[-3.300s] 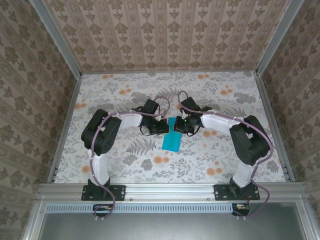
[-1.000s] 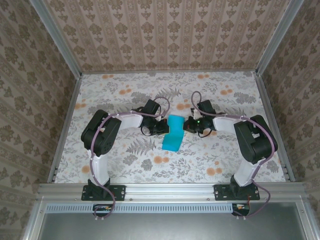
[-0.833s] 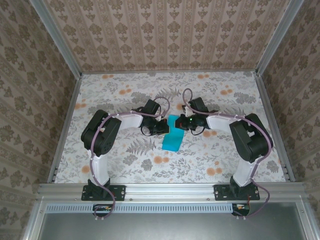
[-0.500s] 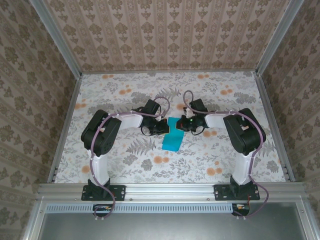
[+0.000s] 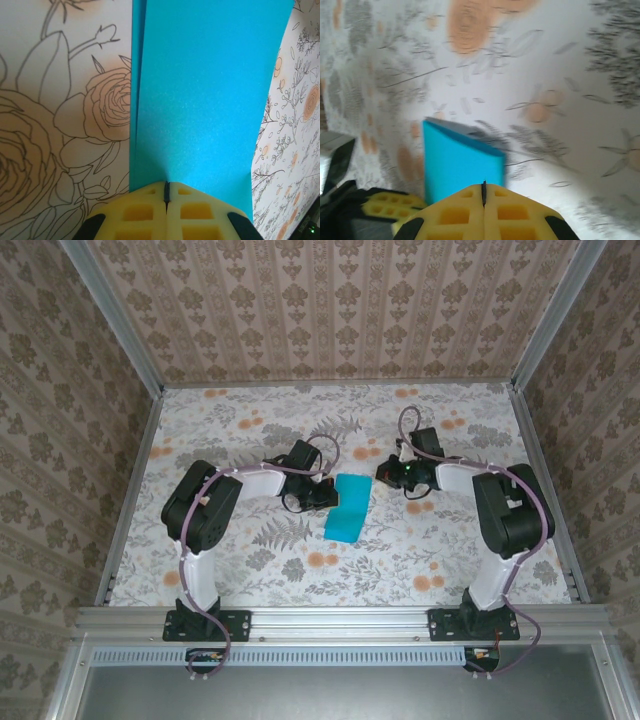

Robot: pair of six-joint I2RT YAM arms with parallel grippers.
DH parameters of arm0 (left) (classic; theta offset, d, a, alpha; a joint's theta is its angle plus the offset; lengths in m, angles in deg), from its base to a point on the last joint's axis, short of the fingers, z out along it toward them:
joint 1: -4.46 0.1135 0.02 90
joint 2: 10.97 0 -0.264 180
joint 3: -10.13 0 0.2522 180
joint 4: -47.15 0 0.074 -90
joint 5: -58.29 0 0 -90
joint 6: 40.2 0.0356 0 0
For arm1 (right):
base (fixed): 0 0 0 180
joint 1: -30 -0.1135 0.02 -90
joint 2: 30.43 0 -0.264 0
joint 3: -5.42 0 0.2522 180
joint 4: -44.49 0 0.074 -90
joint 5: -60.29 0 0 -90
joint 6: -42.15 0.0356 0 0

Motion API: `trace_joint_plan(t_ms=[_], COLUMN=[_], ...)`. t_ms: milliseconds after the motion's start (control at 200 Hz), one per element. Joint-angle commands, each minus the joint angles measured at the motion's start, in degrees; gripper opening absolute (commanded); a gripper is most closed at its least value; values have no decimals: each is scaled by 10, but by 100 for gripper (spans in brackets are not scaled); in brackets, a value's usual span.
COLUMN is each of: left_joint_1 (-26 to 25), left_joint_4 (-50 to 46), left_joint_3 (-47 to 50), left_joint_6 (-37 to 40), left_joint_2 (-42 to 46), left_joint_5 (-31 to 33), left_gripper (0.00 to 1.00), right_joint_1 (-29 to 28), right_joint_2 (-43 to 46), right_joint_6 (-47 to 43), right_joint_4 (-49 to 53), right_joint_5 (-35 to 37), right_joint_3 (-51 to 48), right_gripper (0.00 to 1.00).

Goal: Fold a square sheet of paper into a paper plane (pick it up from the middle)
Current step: Fold the square sheet of paper in half at the center of the table.

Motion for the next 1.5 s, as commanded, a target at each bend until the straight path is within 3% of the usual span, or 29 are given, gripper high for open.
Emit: trace_joint_plan(t_ms=[0,210,445,610,765,895,1115,1295,1495], left_joint_1=[-3,-4,-4,-4,-5,-5,-8,-13,-18], left_joint_4=[-133,-133,-128,-125,-121,-119,-106,-98,-93], left_joint_3=[57,57,68,70,70,70,76,81,77], left_joint_6=[-7,-7,-11,-11,-12,-12,-18,-17,-16], left_joint_2=[-68,-69,-63,-63,-61,-61,-57,-58,-63], left_joint_5=[127,127,134,132,130,131,140,147,153], left_gripper=[0,0,0,0,0,0,0,0,0], right_joint_1=[-37,-52,-6,34,34,9,-82,-128,-142], right_joint_2=[4,-64,-95,-58,18,72,122,101,74], right_joint_6=[8,37,40,42,26,29,78,109,123], right_joint_4=[-3,-24,13,25,47,55,20,-25,-50], right_joint_5=[-8,-14,32,64,54,24,2,4,5], right_joint_3=[-4,22,31,23,9,-30,-95,-119,-130], right_gripper=[0,0,0,0,0,0,0,0,0])
